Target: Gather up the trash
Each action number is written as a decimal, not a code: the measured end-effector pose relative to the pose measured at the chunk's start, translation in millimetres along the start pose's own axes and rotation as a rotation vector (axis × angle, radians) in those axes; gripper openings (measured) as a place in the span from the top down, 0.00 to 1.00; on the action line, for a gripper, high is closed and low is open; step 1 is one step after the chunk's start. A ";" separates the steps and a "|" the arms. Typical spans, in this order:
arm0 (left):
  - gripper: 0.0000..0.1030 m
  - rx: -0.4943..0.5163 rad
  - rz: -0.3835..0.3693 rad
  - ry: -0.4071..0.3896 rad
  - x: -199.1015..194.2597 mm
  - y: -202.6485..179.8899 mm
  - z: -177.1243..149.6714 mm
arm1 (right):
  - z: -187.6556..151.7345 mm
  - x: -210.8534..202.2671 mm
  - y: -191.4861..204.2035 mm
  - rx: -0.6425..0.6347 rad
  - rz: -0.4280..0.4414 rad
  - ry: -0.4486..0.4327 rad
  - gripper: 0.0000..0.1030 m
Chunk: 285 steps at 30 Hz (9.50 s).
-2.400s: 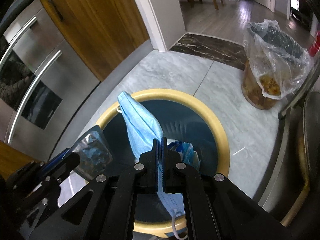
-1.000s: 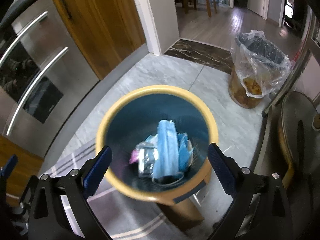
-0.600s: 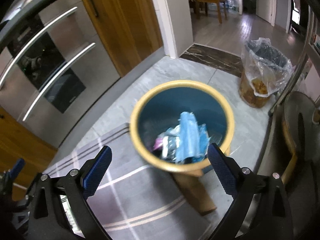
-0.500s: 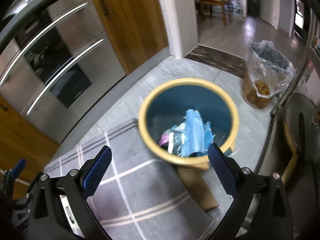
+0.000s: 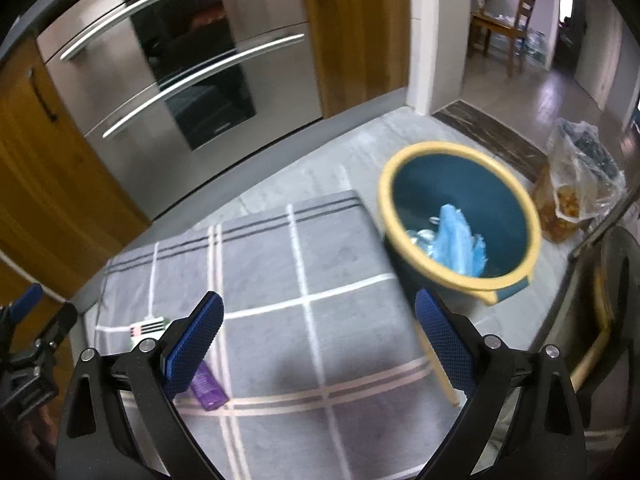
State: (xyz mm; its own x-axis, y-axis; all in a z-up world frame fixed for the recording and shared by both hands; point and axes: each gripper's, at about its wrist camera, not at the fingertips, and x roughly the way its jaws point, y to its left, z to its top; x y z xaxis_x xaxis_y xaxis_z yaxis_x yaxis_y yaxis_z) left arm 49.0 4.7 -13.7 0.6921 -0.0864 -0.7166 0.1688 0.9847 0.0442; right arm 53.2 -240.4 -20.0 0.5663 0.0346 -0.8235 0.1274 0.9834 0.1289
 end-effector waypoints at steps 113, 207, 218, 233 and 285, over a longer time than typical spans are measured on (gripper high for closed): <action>0.10 0.269 -0.234 0.400 115.1 -93.5 -76.1 | 2.4 77.2 2.3 -0.071 0.148 0.270 0.68; 0.05 0.284 -0.409 0.052 17.6 -184.3 46.2 | -7.2 -47.8 -154.4 0.261 -0.117 -0.055 0.25; 0.05 0.289 -0.382 -0.022 3.1 -180.1 34.2 | -34.2 -57.7 -126.2 0.216 -0.198 -0.069 0.09; 0.05 0.281 -0.369 -0.038 4.6 -172.5 33.4 | -37.9 -60.2 -123.1 0.208 -0.216 -0.090 0.08; 0.05 0.311 -0.401 -0.060 -0.1 -177.5 30.2 | -38.1 -59.1 -119.1 0.198 -0.228 -0.089 0.08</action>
State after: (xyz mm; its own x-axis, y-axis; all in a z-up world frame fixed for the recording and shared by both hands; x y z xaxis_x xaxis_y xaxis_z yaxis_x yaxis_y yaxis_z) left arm 40.2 -174.6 -0.4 0.5676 -0.4659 -0.6788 0.6241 0.7812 -0.0144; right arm -26.5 -352.8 -7.8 0.5733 -0.2071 -0.7928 0.4103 0.9100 0.0590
